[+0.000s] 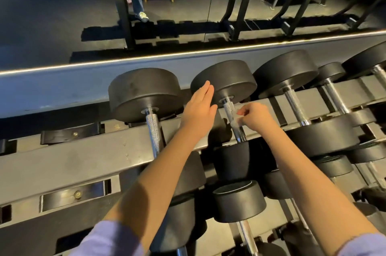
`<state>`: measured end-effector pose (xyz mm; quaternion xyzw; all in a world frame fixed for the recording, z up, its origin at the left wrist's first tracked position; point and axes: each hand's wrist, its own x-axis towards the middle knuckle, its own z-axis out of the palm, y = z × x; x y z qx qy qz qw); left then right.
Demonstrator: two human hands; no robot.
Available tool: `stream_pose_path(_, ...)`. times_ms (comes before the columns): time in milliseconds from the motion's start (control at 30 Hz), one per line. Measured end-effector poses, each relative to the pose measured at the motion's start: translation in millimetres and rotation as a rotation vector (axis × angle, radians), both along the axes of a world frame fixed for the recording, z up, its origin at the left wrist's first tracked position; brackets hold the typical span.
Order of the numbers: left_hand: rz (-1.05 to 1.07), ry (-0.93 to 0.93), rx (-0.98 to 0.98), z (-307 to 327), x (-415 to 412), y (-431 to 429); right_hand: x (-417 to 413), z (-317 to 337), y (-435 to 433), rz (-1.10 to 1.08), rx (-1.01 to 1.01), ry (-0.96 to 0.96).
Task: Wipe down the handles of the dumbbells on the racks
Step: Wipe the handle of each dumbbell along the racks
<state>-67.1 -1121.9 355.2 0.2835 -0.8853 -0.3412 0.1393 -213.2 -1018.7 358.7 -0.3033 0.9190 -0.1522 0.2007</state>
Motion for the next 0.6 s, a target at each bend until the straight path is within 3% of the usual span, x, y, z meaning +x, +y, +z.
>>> stream_pose_path(200,0.058,0.072,-0.037,-9.9,-2.3,2.6,-9.9,-4.7,-19.8,0.042,-0.288,0.077)
stream_pose_path(300,0.061,0.066,-0.041,-9.9,-3.7,3.6,-10.8,-5.0,-24.8,0.009,-0.332,0.065)
stream_pose_path(400,0.068,0.062,-0.052,-9.3,-4.3,4.9,-13.6,-3.0,-21.1,0.055,-0.244,0.04)
stream_pose_path(500,0.065,0.061,-0.055,-9.5,-4.3,4.9,-12.5,-0.6,-11.3,0.162,0.047,0.088)
stream_pose_path(600,0.059,0.056,-0.047,-10.0,-3.9,4.7,-7.5,-0.1,4.0,0.196,0.148,0.106)
